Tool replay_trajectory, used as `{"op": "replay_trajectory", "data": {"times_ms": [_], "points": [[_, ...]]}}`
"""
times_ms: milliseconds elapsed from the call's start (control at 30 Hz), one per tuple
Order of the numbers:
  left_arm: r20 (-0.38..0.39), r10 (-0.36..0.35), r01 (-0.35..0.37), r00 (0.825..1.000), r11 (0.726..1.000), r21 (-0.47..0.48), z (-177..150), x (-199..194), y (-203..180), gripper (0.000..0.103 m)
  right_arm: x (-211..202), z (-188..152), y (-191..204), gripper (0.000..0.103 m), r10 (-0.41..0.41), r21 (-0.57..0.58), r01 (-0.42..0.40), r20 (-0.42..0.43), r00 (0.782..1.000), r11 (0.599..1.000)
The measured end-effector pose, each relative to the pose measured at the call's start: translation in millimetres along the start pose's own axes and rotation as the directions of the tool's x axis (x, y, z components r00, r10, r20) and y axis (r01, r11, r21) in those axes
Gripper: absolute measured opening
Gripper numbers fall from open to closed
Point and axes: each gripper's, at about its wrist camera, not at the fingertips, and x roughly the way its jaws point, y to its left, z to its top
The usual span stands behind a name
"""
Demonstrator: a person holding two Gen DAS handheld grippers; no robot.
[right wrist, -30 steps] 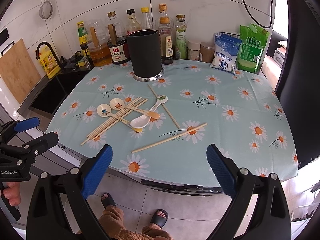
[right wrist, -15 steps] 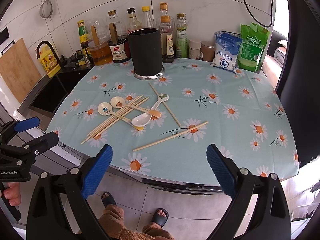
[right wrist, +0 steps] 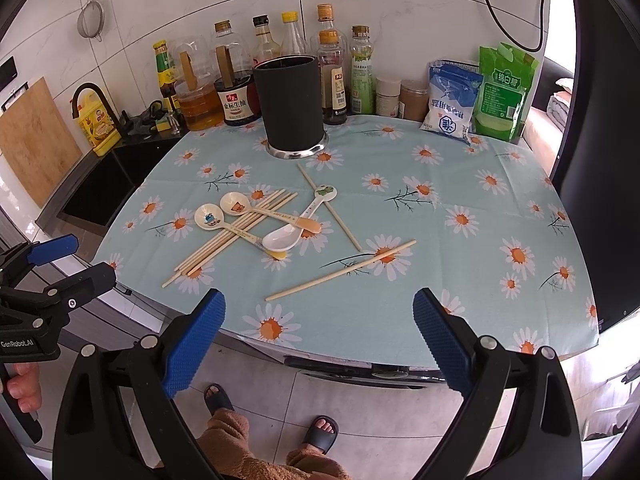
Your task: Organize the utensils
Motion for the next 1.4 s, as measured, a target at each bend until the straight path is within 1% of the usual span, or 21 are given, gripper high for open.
{"op": "replay_trajectory", "data": {"times_ms": [367,467,633,767,900,1167,1267,1333,1367,1400], "points": [[-0.001,0.003,-0.003,1.0,1.0,0.0,-1,0,0,0.097,0,0,-1,0.094,0.002,0.003,-0.002,-0.001,1.0,1.0],[-0.004,0.015,-0.015,1.0,1.0,0.02,-1,2,-4,0.097,1,-2,-1,0.094,0.005,0.004,-0.005,-0.005,1.0,1.0],[-0.017,0.029,-0.028,0.999,0.999,0.027,-1,6,-10,0.097,4,-1,-6,0.094,0.014,0.007,-0.013,-0.022,1.0,1.0],[-0.027,0.022,-0.022,0.999,1.0,0.008,1,8,-12,0.097,7,1,-11,0.094,0.02,0.007,-0.02,-0.041,0.999,1.0],[-0.048,0.024,-0.024,0.999,1.0,0.008,3,15,-11,0.097,13,2,-13,0.094,0.019,0.011,-0.018,-0.058,0.998,1.0],[-0.1,0.042,-0.037,0.994,0.998,0.047,18,40,5,0.097,38,14,-30,0.094,0.016,0.116,-0.002,-0.121,0.993,0.993],[-0.119,0.017,-0.01,0.993,0.998,0.056,29,53,14,0.097,53,23,-35,0.094,0.025,0.166,0.0,-0.151,0.988,0.986],[-0.141,0.004,0.005,0.99,0.998,0.064,38,66,20,0.097,65,30,-40,0.094,0.017,0.211,0.023,-0.189,0.982,0.977],[-0.153,-0.008,0.017,0.988,0.998,0.063,41,72,23,0.097,71,32,-43,0.088,0.016,0.239,0.037,-0.216,0.976,0.97],[-0.161,-0.017,0.028,0.987,0.998,0.062,44,75,25,0.097,78,34,-45,0.084,0.02,0.264,0.045,-0.239,0.971,0.963]]}}
